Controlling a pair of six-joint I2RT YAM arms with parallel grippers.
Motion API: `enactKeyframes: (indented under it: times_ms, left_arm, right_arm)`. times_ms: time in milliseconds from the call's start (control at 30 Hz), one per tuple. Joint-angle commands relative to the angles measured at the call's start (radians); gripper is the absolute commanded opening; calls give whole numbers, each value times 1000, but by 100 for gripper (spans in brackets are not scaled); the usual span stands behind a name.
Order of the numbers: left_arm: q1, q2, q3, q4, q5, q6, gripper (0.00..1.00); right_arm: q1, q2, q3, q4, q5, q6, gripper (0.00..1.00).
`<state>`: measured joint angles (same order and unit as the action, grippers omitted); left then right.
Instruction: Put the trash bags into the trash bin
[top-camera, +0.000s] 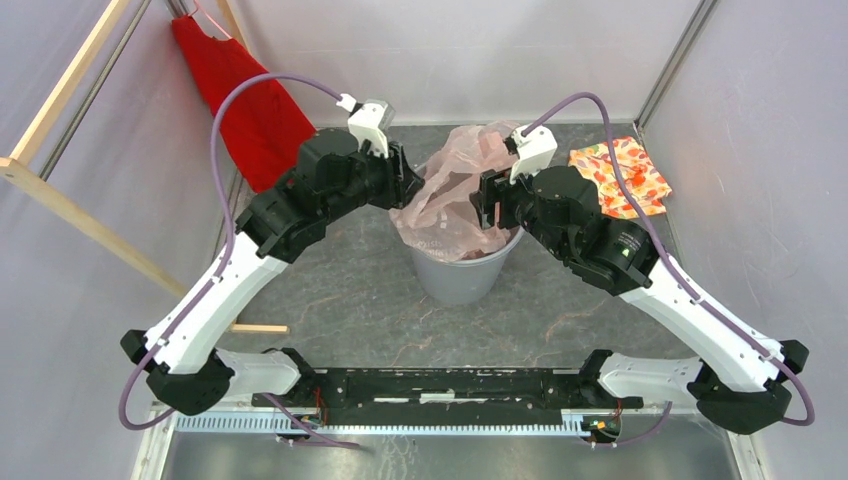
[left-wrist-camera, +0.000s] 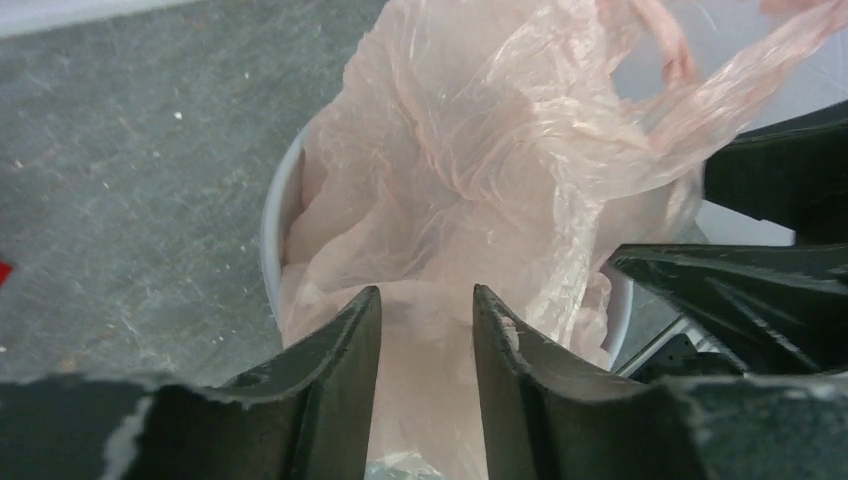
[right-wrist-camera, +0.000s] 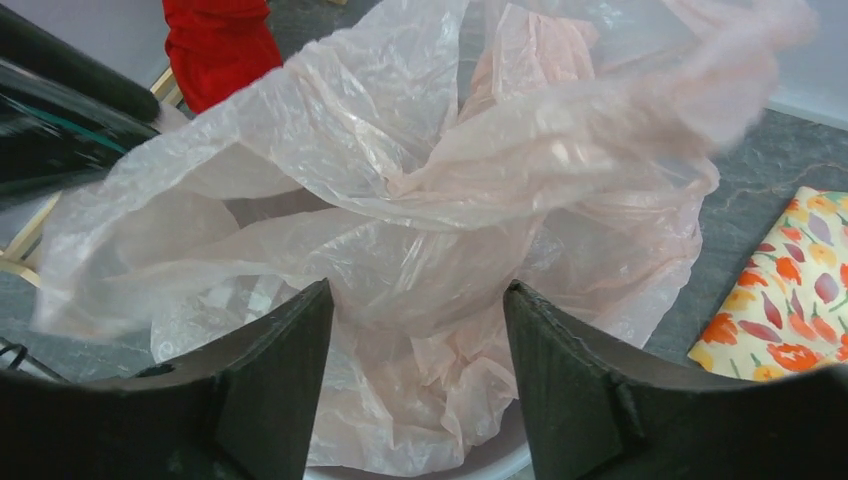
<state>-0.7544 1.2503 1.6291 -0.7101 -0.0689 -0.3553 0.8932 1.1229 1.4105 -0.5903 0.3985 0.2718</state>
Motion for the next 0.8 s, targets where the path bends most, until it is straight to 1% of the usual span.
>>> enactKeyframes:
  times_ms: [0, 100, 233, 367, 433, 533, 667, 767]
  left_arm:
    - [-9, -10, -98, 112, 25, -38, 42]
    - [-10, -14, -171, 187, 23, -90, 30]
    - [-18, -19, -271, 266, 18, -136, 18]
    - [-23, -38, -288, 280, -3, -137, 17]
    - [-23, -53, -273, 276, -8, -121, 20]
    - [-23, -73, -250, 253, -15, -89, 28]
    - [-23, -103, -220, 221, -21, -21, 47]
    - [-23, -115, -161, 189, -37, 52, 56]
  right_arm:
    - [2, -7, 5, 52, 29, 20, 64]
    - [3, -8, -12, 44, 31, 20, 50]
    - [1, -27, -63, 52, 20, 21, 33]
    - [3, -59, -119, 63, -6, 20, 23]
    - [3, -77, -143, 77, -24, 17, 19]
    - [2, -106, -171, 97, -49, 2, 16]
    - [3, -121, -192, 105, -71, -24, 15]
    - [2, -125, -192, 108, -82, -35, 14]
